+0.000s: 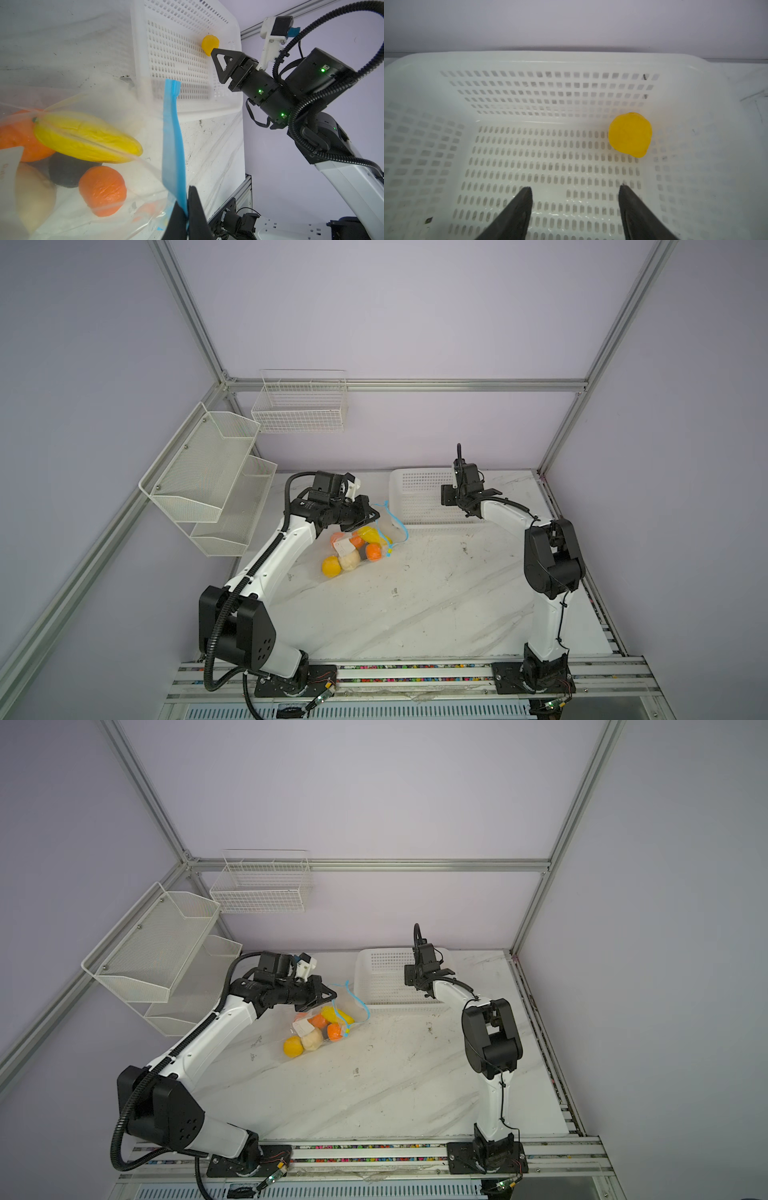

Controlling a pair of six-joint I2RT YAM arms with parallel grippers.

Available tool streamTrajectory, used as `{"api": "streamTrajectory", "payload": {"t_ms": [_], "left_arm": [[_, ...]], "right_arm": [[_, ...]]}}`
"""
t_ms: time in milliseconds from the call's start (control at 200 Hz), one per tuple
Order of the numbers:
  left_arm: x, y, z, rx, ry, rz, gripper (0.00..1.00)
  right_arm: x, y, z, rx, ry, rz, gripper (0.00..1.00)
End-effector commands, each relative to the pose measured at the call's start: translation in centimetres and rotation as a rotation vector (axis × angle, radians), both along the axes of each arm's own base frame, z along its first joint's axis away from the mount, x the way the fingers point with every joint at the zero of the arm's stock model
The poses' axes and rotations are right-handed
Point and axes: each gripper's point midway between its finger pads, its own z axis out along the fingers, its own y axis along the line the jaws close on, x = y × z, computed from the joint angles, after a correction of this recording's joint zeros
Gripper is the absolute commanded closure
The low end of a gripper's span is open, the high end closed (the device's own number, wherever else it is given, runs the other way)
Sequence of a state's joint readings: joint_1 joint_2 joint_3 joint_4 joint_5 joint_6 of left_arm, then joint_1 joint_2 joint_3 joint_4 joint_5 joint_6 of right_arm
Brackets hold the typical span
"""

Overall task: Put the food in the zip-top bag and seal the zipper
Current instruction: 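Move the right gripper back over the basket above the yellow lemon, then lower the right gripper onto the yellow lemon in the basket and grasp it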

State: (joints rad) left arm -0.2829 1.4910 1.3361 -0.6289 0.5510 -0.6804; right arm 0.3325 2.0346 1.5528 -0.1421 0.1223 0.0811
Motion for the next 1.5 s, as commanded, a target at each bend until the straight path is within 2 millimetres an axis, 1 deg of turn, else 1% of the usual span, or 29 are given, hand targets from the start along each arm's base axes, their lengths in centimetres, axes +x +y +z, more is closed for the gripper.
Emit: {"api": "streamTrajectory", "payload": {"t_ms": [0,100,225,475,625,1095,1310,1415,1495], "left_arm": [[-0.3,-0.6,0.3,-0.026,-0.017,-0.021,1.0],[-0.2,-0.7,0.0,-0.022,-0.009,-0.02,1.0],[-0.2,-0.7,-0.1,-0.019,-0.006,-0.02,1.0],[-0.1,-0.7,-0.5,-0.013,0.005,-0.016,1.0],[0.1,-0.8,-0.6,-0.01,0.007,-0.016,1.0],[0.2,-0.9,-0.7,-0.004,0.011,-0.015,1.0],[0.2,-0.9,-0.7,-0.003,0.012,-0.015,1.0],[0.2,-0.9,-0.7,-0.003,0.01,-0.017,1.0],[0.2,-0.9,-0.7,-0.003,0.009,-0.018,1.0]], "right_arm": [[1.5,-1.7,0.5,-0.067,-0.025,-0.047,0.31],[2.5,-2.8,-0.1,-0.09,-0.02,-0.076,0.31],[3.7,-3.6,-0.9,-0.1,-0.007,-0.095,0.31],[5.2,-4.4,-1.7,-0.116,0.003,-0.122,0.31],[5.8,-5.0,-2.7,-0.124,0.018,-0.132,0.3],[7.0,-5.3,-5.8,-0.134,0.064,-0.139,0.29],[7.5,-5.2,-6.5,-0.135,0.071,-0.143,0.29],[7.6,-5.4,-7.3,-0.14,0.085,-0.145,0.29],[7.8,-5.3,-7.6,-0.139,0.089,-0.146,0.3]]}}
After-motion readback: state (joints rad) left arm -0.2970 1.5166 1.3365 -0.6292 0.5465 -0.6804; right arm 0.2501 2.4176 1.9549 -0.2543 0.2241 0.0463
